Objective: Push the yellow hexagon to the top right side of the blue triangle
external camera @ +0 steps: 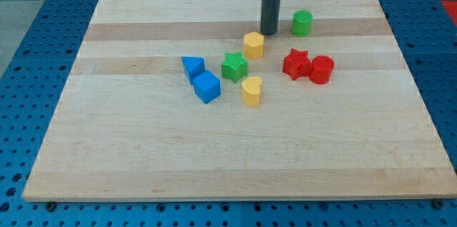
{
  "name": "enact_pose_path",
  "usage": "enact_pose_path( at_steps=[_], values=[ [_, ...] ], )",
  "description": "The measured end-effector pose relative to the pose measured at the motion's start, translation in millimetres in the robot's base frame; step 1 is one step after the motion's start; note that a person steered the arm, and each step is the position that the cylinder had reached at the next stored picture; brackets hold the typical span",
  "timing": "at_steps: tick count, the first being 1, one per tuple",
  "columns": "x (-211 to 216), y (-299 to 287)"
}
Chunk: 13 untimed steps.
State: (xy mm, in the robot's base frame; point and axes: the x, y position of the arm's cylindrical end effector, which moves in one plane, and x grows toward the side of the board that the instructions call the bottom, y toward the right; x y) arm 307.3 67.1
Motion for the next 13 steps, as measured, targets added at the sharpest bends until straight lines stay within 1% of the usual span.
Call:
enact_pose_path(
  at_steps=[2,3,5,7,8,10,13],
  values=[
    [38,3],
    [42,2],
    [42,-16],
    [23,-21],
    [23,-28],
    [39,-29],
    [40,-69]
  ],
)
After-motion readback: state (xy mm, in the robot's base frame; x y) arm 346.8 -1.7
